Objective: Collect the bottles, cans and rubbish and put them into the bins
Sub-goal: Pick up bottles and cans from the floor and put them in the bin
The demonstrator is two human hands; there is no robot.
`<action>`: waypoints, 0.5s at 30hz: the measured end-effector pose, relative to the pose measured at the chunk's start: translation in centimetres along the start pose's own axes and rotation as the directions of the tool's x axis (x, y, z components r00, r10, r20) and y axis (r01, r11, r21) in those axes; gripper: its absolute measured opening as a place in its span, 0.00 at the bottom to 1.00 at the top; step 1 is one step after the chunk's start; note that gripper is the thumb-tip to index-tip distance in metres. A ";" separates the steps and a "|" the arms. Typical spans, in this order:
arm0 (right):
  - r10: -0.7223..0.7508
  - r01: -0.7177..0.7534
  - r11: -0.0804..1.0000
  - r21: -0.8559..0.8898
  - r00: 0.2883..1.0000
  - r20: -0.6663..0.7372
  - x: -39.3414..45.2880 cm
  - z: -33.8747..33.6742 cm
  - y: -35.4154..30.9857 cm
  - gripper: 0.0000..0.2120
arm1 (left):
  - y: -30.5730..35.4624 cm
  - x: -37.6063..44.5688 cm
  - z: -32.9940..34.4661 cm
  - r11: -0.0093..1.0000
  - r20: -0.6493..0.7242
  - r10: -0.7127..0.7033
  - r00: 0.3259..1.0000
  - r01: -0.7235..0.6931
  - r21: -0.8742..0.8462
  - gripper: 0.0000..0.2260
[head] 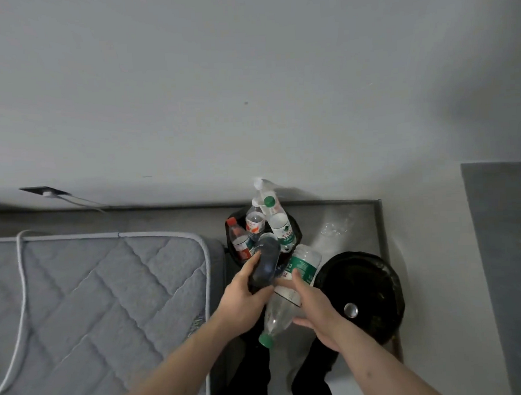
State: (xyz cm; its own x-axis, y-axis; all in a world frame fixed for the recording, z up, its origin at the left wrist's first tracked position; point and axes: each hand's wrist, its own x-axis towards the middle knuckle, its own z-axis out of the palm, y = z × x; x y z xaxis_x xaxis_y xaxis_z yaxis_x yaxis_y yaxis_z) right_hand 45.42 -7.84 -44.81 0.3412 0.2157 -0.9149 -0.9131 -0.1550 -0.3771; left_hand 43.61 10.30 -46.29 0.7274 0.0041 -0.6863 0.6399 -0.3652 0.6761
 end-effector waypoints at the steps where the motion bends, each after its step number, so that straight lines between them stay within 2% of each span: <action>1: -0.004 0.003 1.000 -0.021 0.999 -0.032 0.6 0.0 0.1 0.18 | -0.3 0.8 -0.9 0.998 0.007 -0.040 0.999 0.039 0.044 0.32; 3: -0.036 0.025 0.997 -0.068 0.986 -0.160 2.4 -0.7 1.0 0.12 | -1.5 2.4 -2.4 0.977 0.002 -0.126 0.992 0.124 0.175 0.27; 7: 0.012 -0.035 0.997 -0.066 0.947 -0.320 4.9 -2.2 2.5 0.17 | -3.5 5.5 -3.5 0.883 -0.068 -0.240 0.968 0.247 0.400 0.27; 10: 0.100 -0.116 0.993 -0.027 0.936 -0.338 6.6 -2.8 3.1 0.15 | -4.0 8.1 -3.1 0.875 -0.101 -0.272 0.957 0.289 0.387 0.25; 15: 0.189 -0.201 0.979 -0.017 0.941 -0.281 10.5 -3.5 3.4 0.17 | -4.3 12.1 -1.6 0.870 -0.163 -0.246 0.956 0.291 0.398 0.14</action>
State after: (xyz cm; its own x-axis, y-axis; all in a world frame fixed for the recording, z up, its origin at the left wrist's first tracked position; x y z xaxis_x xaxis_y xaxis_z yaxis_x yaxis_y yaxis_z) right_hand 46.66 -9.51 -56.23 0.2114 -0.0967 -0.9726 -0.9592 -0.2117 -0.1875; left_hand 50.09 13.42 -57.05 0.5783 0.2455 -0.7780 0.6703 -0.6866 0.2816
